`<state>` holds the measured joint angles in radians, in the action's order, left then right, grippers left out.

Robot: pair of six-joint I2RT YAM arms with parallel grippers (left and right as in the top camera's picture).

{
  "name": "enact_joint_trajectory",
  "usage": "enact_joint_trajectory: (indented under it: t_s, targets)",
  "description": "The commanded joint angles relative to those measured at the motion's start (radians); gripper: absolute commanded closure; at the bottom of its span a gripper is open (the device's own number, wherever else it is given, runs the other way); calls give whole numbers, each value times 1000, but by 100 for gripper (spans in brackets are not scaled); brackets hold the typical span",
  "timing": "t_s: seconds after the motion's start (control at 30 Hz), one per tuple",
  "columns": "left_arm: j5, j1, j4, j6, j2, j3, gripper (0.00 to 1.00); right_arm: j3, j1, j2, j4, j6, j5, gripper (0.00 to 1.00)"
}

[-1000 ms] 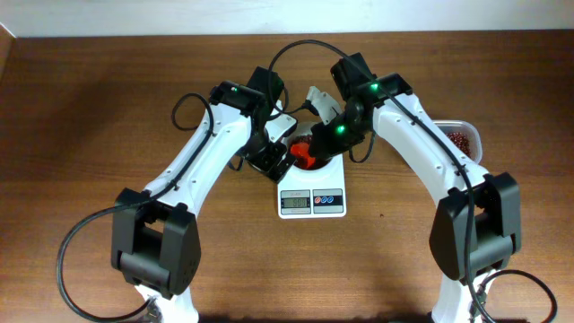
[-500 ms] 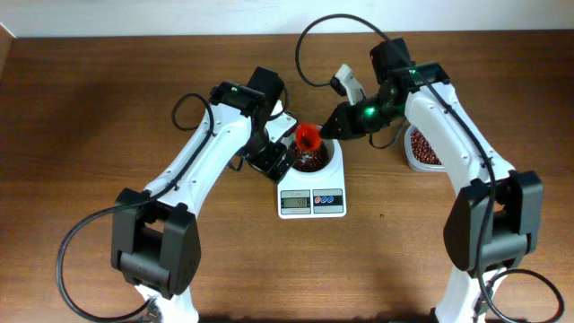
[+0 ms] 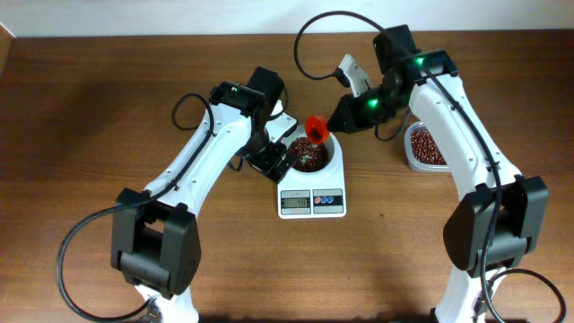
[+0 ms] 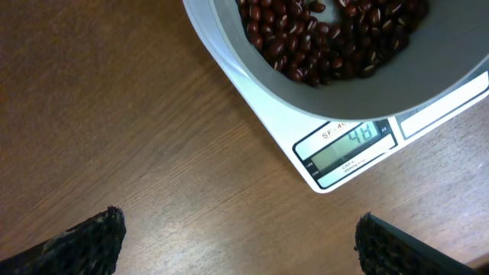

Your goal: Scoop item into bowl and weigh 50g on scale

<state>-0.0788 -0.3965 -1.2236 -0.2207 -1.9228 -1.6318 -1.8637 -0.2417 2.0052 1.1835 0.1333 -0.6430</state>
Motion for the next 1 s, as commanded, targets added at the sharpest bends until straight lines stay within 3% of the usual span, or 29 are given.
enact_joint_trajectory:
  t_s: [0.0, 0.1, 0.33, 0.43, 0.47, 0.53, 0.57, 0.6, 0.67, 0.7, 0.77, 0.8, 0.97]
  targets:
    - [-4, -3, 0, -5, -9, -3, 1, -136, 2, -21, 82, 73, 28, 96]
    - [-4, -3, 0, -5, -9, -3, 1, -163, -5, -21, 110, 80, 32, 96]
    - [-4, -3, 0, -5, -9, -3, 1, -163, -86, -21, 115, 76, 291, 96]
    - [-4, -3, 0, -5, -9, -3, 1, -162, -118, -21, 105, 75, 315, 96]
    - [-4, -3, 0, -5, -9, -3, 1, -162, -136, -21, 127, 148, 320, 96]
    - [-4, -3, 0, -5, -9, -3, 1, -162, -151, -20, 118, 79, 402, 96]
    - [-4, -3, 0, -5, -9, -3, 1, -162, -160, -20, 122, 140, 400, 96]
    - [-4, -3, 0, -5, -9, -3, 1, -162, -163, -20, 108, 98, 462, 96]
    - [-4, -3, 0, -5, -9, -3, 1, -162, -165, -20, 107, 136, 425, 96]
    - [-4, -3, 0, -5, -9, -3, 1, -162, -164, -20, 94, 82, 429, 96]
    - [-4, -3, 0, -5, -9, -3, 1, -162, -167, -19, 101, 183, 377, 96]
    - [-4, -3, 0, -5, -9, -3, 1, -162, -164, -19, 93, 120, 398, 96]
    - [-4, -3, 0, -5, -9, -3, 1, -162, -162, -19, 88, 115, 393, 96]
